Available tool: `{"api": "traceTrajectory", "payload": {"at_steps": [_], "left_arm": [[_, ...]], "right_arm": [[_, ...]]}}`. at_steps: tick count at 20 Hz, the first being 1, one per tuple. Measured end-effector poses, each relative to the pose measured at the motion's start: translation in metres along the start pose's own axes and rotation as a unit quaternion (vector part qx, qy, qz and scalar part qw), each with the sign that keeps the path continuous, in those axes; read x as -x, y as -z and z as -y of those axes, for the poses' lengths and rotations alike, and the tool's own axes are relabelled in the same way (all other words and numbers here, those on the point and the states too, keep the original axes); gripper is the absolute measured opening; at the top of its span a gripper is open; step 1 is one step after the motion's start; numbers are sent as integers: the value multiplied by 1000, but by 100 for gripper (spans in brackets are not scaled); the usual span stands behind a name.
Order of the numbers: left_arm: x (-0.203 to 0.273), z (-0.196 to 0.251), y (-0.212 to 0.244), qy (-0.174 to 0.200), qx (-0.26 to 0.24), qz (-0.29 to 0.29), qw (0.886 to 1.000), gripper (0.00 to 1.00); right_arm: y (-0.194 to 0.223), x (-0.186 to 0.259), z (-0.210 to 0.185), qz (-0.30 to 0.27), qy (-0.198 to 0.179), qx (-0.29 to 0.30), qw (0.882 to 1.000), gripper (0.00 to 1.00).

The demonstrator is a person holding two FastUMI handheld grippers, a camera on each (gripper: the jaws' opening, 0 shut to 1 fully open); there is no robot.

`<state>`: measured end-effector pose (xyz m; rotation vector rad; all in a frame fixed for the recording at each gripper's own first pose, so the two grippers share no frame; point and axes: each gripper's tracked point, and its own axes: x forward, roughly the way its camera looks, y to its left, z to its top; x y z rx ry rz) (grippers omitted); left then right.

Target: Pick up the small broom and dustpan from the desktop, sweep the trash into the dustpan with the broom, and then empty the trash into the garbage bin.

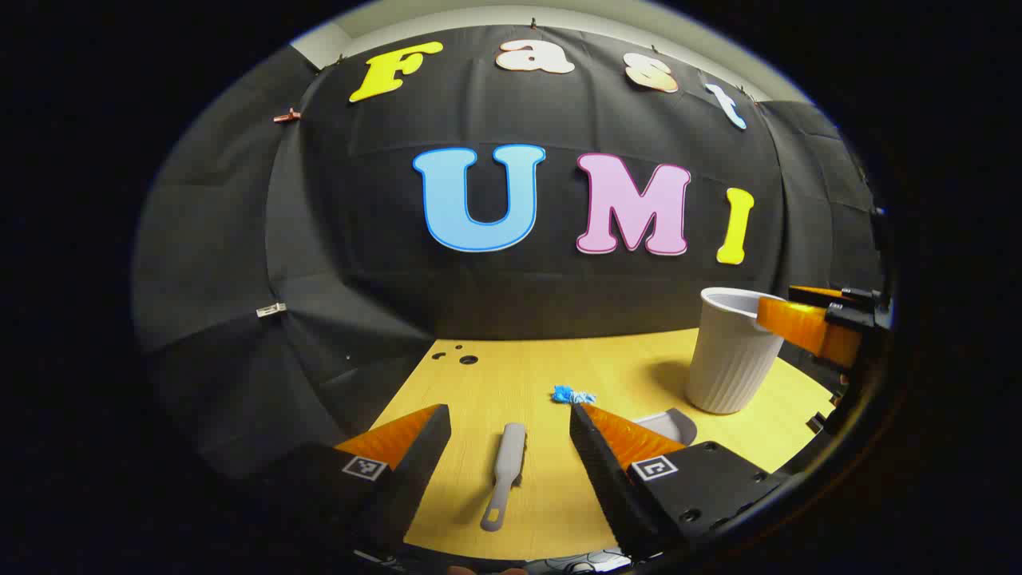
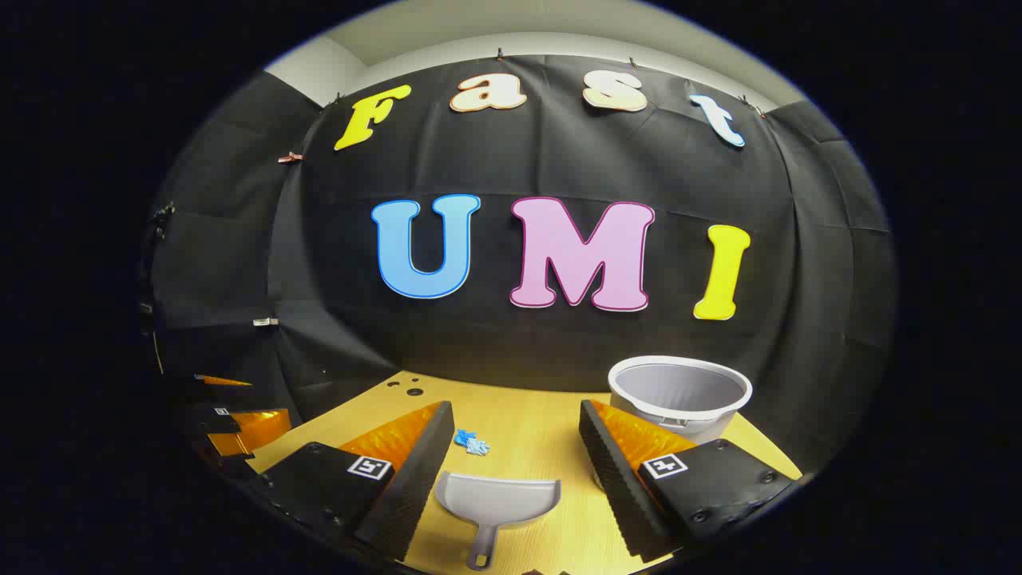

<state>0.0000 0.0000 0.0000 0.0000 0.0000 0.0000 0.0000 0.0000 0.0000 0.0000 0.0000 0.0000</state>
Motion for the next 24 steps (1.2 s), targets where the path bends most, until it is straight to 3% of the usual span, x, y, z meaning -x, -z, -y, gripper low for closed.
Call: {"api": "traceTrajectory", "payload": {"at_steps": [14, 24], "left_arm": [[-8, 3, 36, 18, 18, -57, 998, 95], [-50, 3, 84, 44, 0, -164, 985, 95]], "right_arm": [[36, 4, -8, -44, -9, -30, 999, 98], [61, -9, 9, -72, 9, -33, 997, 98]]}}
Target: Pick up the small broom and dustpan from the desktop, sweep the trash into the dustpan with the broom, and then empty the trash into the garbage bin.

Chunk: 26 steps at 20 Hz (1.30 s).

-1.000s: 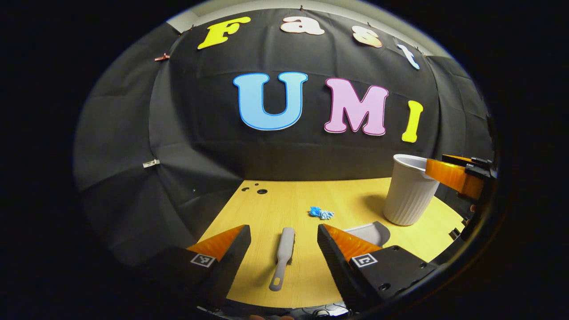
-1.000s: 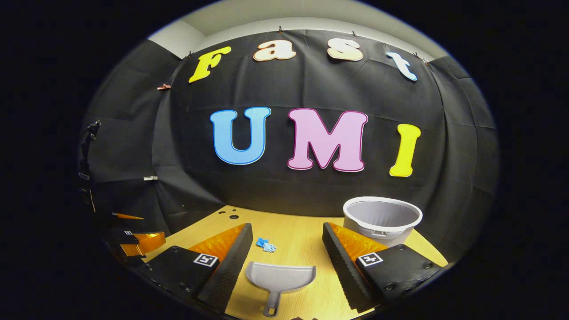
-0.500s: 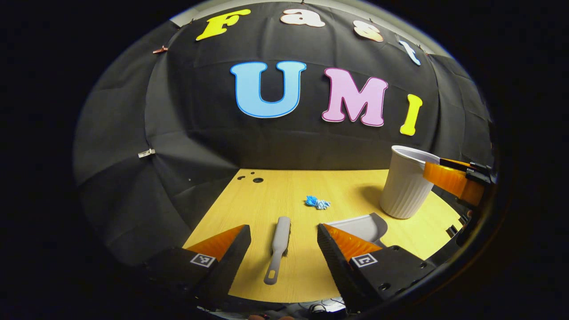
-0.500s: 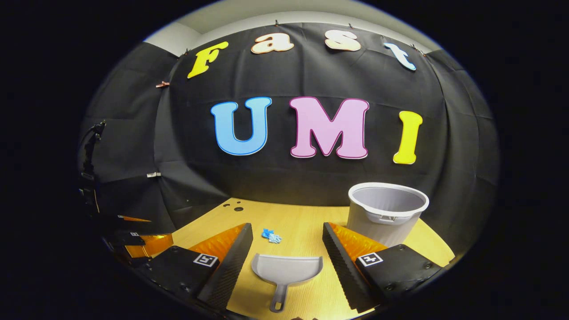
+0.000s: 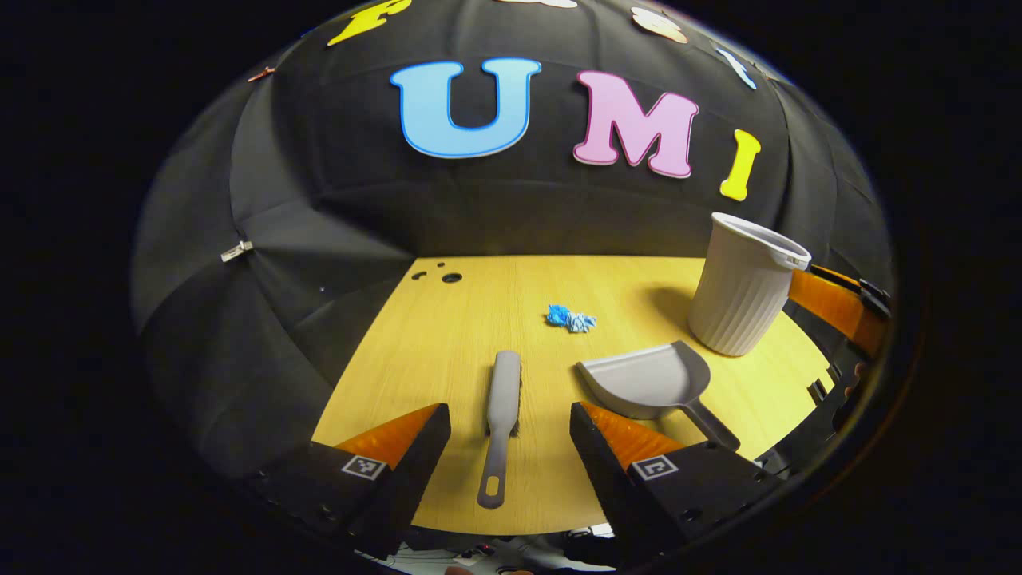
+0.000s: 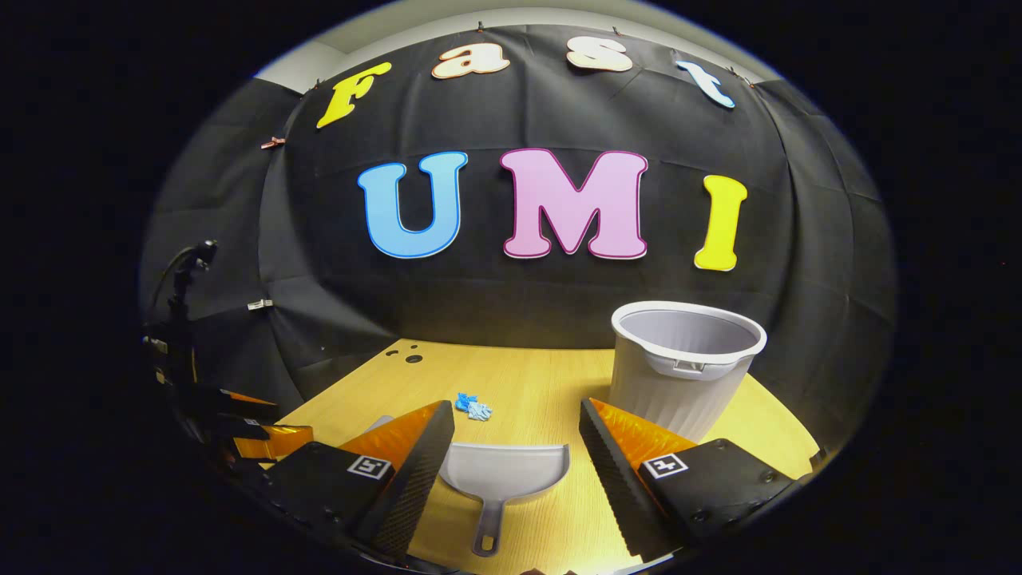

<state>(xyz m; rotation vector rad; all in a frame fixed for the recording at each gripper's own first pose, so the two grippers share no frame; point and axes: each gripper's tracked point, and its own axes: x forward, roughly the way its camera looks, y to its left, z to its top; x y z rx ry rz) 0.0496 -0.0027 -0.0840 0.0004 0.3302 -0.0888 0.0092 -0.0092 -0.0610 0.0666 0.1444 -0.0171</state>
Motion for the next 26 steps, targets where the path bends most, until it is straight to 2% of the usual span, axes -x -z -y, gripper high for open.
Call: {"api": "traceTrajectory", "payload": {"at_steps": [6, 13, 18, 22, 24, 25, 26], "left_arm": [[-55, -8, 54, 11, 8, -115, 993, 96], [-92, -19, 101, -3, 15, -258, 966, 96], [-112, -16, 101, 3, -32, -311, 950, 93], [-122, -11, 103, 8, -63, -342, 938, 80], [-125, -8, 108, 4, -55, -359, 932, 72], [-125, -7, 112, 4, -47, -367, 929, 62], [-125, -5, 116, 4, -38, -373, 927, 58]], "right_arm": [[19, -15, 13, -30, -6, 3, 1000, 98], [39, -30, 31, -60, -6, -1, 998, 98], [50, -26, 39, -81, -4, -23, 996, 97], [49, -22, 48, -77, 7, -21, 997, 98], [49, -20, 52, -78, 14, -24, 997, 98], [49, -20, 54, -79, 17, -27, 996, 98], [49, -19, 55, -83, 19, -30, 996, 98]]}}
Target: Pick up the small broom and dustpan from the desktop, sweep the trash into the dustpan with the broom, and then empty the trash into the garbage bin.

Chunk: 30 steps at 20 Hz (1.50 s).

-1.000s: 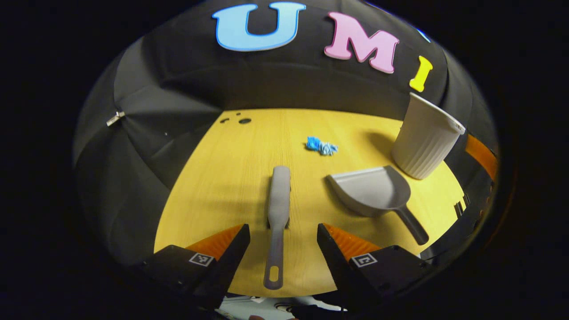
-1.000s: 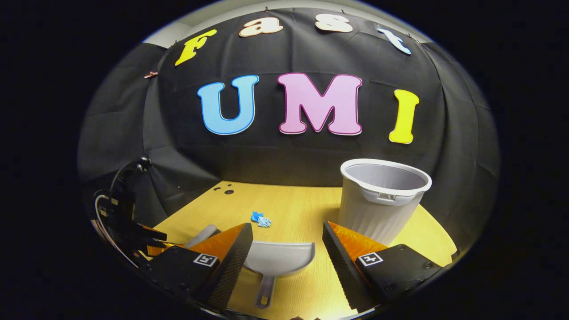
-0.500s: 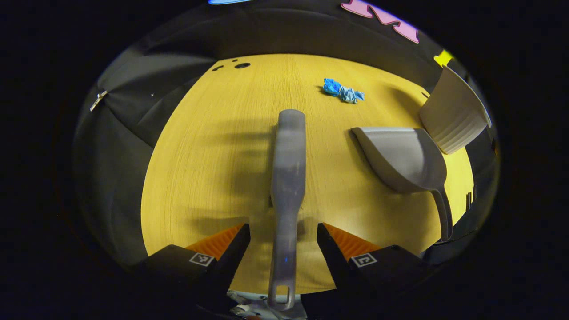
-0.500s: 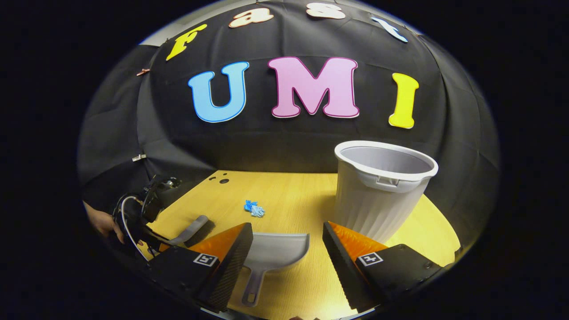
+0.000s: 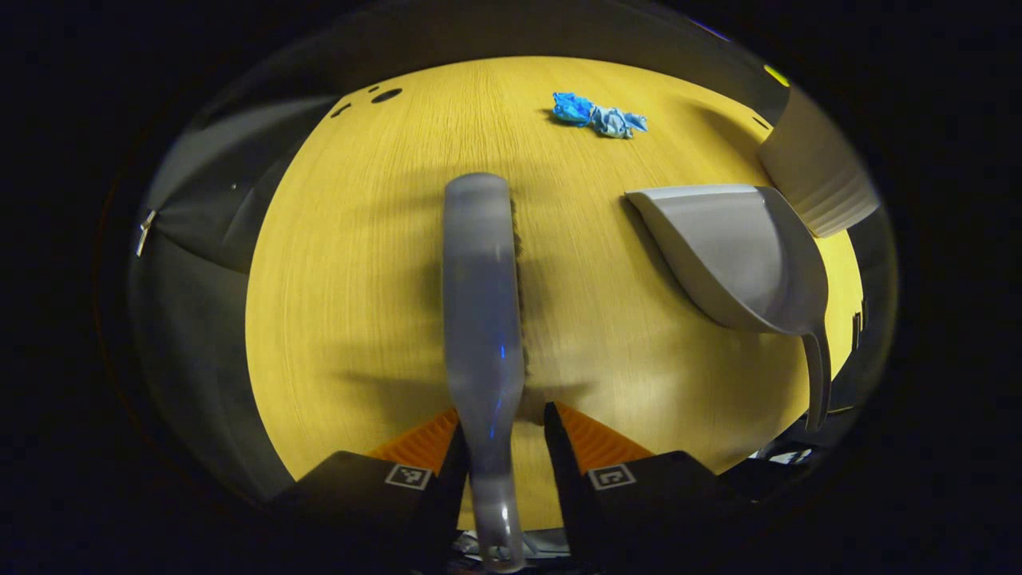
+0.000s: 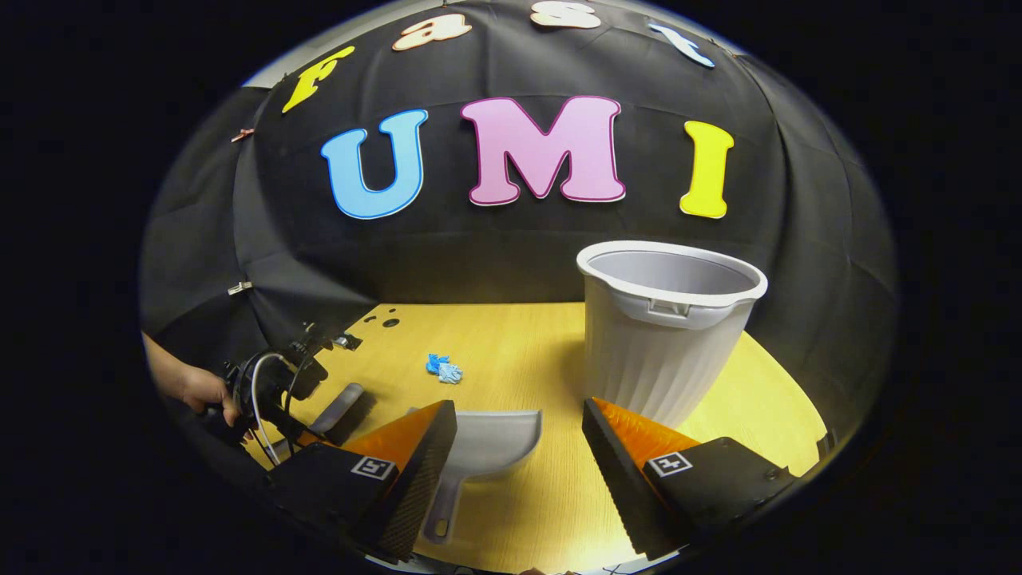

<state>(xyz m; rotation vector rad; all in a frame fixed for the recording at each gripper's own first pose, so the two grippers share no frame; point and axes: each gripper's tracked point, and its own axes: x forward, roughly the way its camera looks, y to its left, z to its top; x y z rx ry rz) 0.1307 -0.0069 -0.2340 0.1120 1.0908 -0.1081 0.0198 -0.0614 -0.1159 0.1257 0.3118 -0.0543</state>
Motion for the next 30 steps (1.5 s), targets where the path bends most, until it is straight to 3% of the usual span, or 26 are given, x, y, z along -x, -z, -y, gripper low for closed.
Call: {"api": "traceTrajectory", "payload": {"at_steps": [1, 3, 7, 13, 14, 18, 19, 24, 28, 30], "left_arm": [[-1, 3, 3, 8, 10, -8, 1000, 47], [-3, 2, 4, 9, 23, -13, 1000, 36], [-1, 0, 5, 11, 24, -12, 1000, 29], [1, 0, 7, 16, 17, 35, 999, 31], [1, 0, 6, 16, 16, 40, 999, 28], [0, 0, 6, 15, 3, 46, 999, 25], [1, 0, 6, 15, 0, 51, 999, 28], [0, 0, 8, 16, -16, 66, 998, 28], [1, 0, 8, 18, -23, 60, 998, 25], [0, 0, 7, 18, -23, 59, 998, 29]], "right_arm": [[1, 1, 1, -4, 2, -3, 1000, 98], [4, 3, 3, -16, 3, -10, 1000, 98], [23, 0, -3, -76, -6, -37, 996, 99], [73, -6, -32, -202, -9, -77, 976, 99], [79, -8, -39, -216, -12, -75, 973, 99], [104, -17, -70, -259, -20, -56, 964, 99], [111, -22, -74, -268, -15, -52, 962, 99], [151, -39, -67, -326, 37, -14, 945, 99], [168, -51, -67, -354, 38, 24, 934, 99], [176, -58, -69, -370, 34, 22, 928, 99]]}}
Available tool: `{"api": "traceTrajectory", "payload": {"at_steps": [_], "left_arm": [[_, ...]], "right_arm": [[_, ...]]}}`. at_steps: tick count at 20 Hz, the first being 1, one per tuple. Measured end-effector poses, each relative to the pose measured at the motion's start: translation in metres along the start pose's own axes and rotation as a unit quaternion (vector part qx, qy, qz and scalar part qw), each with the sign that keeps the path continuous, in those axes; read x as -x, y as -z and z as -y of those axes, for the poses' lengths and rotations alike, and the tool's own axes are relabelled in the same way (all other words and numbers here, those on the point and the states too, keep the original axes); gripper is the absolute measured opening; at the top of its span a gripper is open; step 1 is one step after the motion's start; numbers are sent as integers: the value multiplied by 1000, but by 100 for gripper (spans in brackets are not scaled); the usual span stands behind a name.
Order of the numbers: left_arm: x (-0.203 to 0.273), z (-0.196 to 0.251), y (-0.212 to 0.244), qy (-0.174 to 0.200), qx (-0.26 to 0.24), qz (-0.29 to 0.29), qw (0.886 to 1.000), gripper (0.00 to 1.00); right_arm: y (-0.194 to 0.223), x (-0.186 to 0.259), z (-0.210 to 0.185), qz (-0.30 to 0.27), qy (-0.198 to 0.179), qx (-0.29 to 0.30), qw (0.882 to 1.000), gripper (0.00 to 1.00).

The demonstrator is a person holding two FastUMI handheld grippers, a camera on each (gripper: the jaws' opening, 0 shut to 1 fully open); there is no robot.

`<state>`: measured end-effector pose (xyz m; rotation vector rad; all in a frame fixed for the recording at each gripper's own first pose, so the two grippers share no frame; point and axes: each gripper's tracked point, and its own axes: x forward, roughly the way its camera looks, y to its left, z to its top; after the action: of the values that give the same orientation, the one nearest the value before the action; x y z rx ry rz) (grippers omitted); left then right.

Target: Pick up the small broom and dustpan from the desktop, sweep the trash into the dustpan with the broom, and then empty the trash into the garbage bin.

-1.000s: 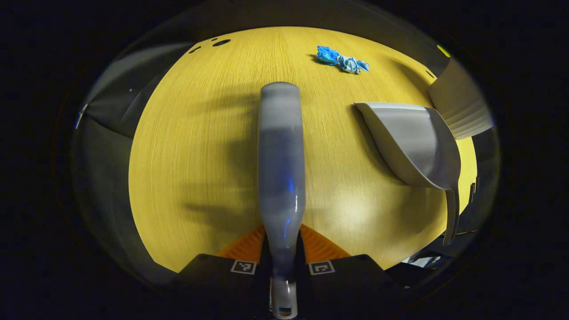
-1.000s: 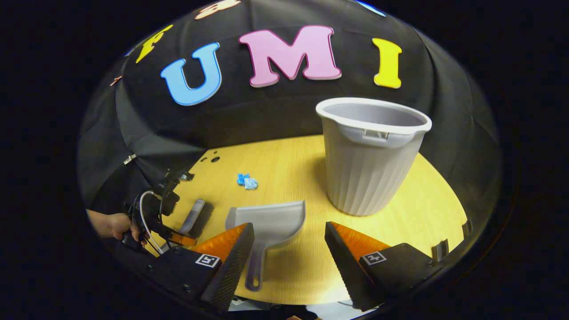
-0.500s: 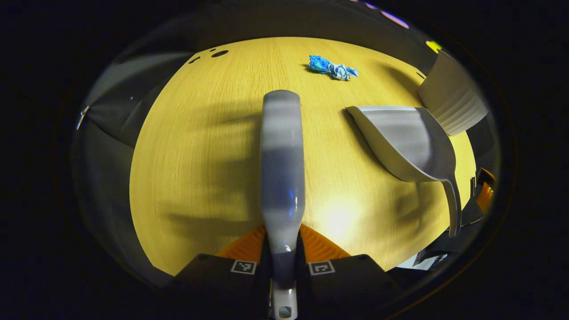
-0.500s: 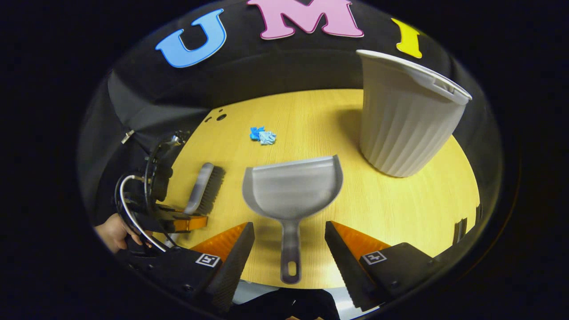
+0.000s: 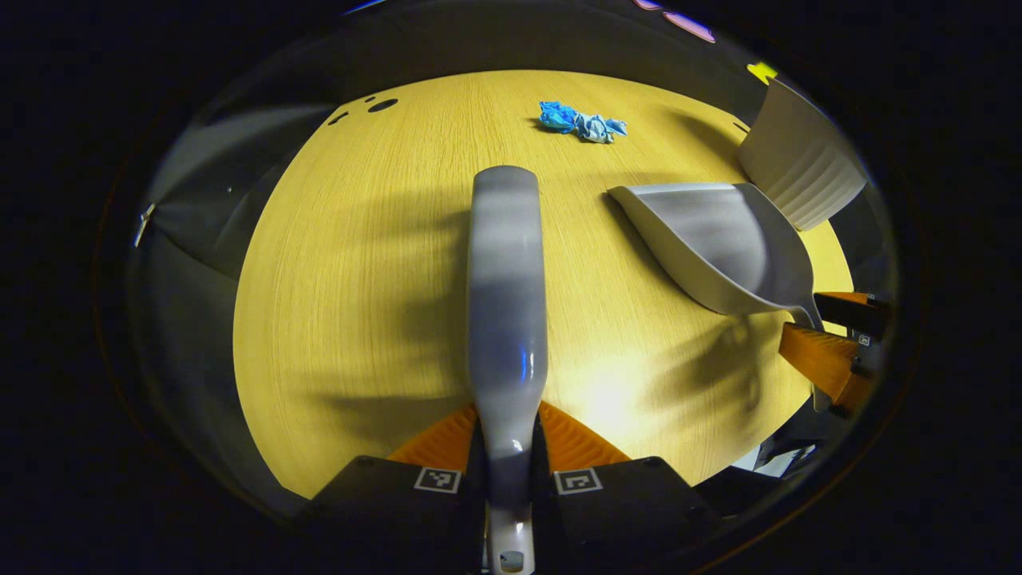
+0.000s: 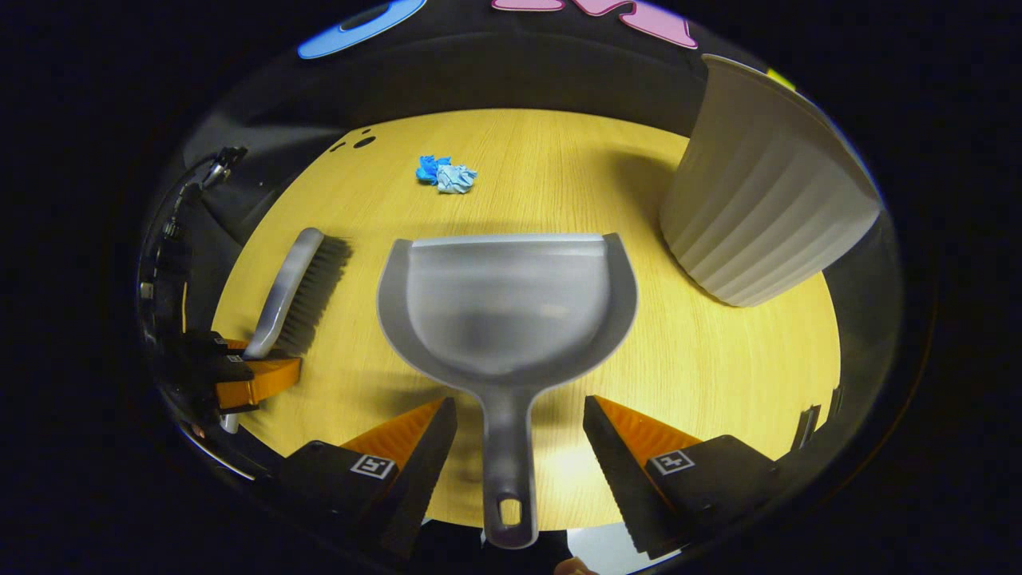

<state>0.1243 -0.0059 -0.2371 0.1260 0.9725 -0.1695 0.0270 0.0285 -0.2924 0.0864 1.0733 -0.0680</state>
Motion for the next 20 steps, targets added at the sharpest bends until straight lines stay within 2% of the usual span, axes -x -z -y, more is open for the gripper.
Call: {"api": "traceTrajectory", "payload": {"at_steps": [3, 5, 6, 7, 9, 10, 11, 12, 13, 15, 16, 17, 18, 19, 20], "left_arm": [[0, 0, 1, -5, 6, -3, 1000, 28], [0, 0, 1, -11, 15, -9, 1000, 31], [-1, 0, 1, -13, 23, -11, 1000, 28], [1, 3, 1, -12, 37, -12, 999, 31], [3, 10, 1, -10, 72, -12, 997, 28], [6, 13, 2, -13, 91, -13, 996, 28], [7, 17, 2, -16, 108, -13, 994, 25], [10, 19, 2, -21, 123, -14, 992, 28], [12, 21, 2, -27, 135, -14, 990, 28], [20, 15, -2, -45, 158, -8, 986, 31], [26, 9, -8, -54, 169, -1, 984, 31], [31, 4, -14, -59, 181, 7, 982, 31], [33, -2, -27, -55, 194, 14, 979, 28], [31, -9, -38, -52, 194, 17, 979, 28], [29, -18, -49, -55, 185, 18, 981, 28]], "right_arm": [[3, -16, 3, -24, 4, 17, 1000, 99], [4, -23, 4, -29, -3, 35, 999, 99], [5, -27, 2, -30, -10, 40, 999, 99], [7, -29, 3, -32, -18, 44, 998, 98], [7, -34, 9, -40, -24, 50, 998, 98], [2, -42, 8, -35, -35, 52, 997, 78], [4, -39, 9, -47, -41, 56, 996, 53], [0, -34, 10, -48, -52, 60, 996, 49], [4, -42, 10, -61, -63, 64, 994, 40], [5, -37, 11, -68, -100, 71, 990, 38], [9, -32, 14, -75, -115, 78, 987, 31], [10, -31, 18, -80, -125, 83, 985, 30], [12, -33, 22, -85, -131, 90, 984, 37], [13, -35, 23, -87, -132, 98, 983, 37], [15, -36, 25, -87, -132, 108, 981, 44]]}}
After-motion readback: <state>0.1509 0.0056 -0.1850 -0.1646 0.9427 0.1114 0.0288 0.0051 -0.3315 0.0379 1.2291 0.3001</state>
